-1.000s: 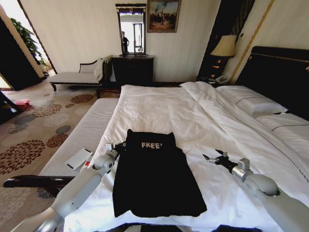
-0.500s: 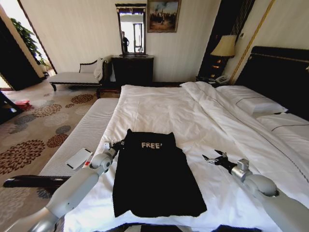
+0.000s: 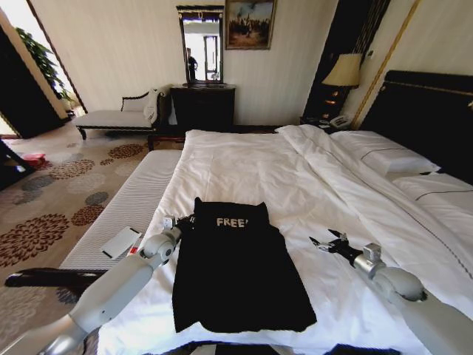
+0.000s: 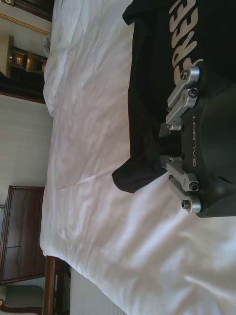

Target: Fold the clothes on the bed.

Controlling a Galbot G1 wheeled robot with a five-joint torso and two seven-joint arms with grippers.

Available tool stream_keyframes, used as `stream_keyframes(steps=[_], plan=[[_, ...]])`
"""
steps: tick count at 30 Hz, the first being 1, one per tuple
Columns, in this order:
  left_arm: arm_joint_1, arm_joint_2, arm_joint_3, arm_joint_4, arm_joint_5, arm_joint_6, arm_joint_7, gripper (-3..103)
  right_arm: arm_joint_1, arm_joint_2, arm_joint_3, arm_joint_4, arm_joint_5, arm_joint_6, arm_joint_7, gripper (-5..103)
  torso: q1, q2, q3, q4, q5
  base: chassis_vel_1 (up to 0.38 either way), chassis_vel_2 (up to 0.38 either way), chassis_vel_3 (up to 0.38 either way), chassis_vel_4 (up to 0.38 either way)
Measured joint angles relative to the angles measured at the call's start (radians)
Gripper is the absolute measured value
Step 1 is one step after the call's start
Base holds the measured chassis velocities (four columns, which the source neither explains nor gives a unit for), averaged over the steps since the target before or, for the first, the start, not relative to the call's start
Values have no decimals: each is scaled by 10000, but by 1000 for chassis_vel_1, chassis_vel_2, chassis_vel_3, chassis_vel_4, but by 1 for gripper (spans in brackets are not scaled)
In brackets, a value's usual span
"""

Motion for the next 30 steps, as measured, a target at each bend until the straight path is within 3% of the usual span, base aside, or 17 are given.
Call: stream_keyframes(steps=[2,7,9,11,12,18,20,23,30], plan=[[51,106,45,-145,27,43,-97,33,11,1,0,19,-10,1,-1,100,0,0,0,-2,1,0,0,0,0],[190,172,87,-235,174,56,-133,44,26,-4,0,53,-6,1,0,100,0,0,0,1,0,0,0,0,0],[324,192,170,-379,282,67,-191,56,39,-21,0,58,35,5,0,100,0,0,0,1,0,0,0,0,0],[353,195,193,-434,296,68,-205,56,51,-29,0,59,61,6,1,100,-1,0,0,0,0,0,0,0,0],[419,204,232,-570,344,69,-230,66,102,-46,0,63,161,17,25,100,-1,0,0,-1,0,0,0,0,0],[685,321,-108,-910,508,13,-268,82,514,-119,-168,135,773,6,202,100,0,0,0,-1,0,0,0,0,0],[875,381,-561,-1015,482,-40,-292,93,789,-246,-324,197,1321,-74,180,100,0,0,0,4,0,0,0,0,0],[870,426,-847,-1036,300,-73,-307,99,1004,-424,-415,206,1858,-150,71,100,0,0,0,4,0,0,0,0,0],[365,191,-1087,-302,-457,-75,-209,100,1933,-983,-1007,17,3191,-567,-274,100,0,-1,0,-4,1,0,0,0,0]])
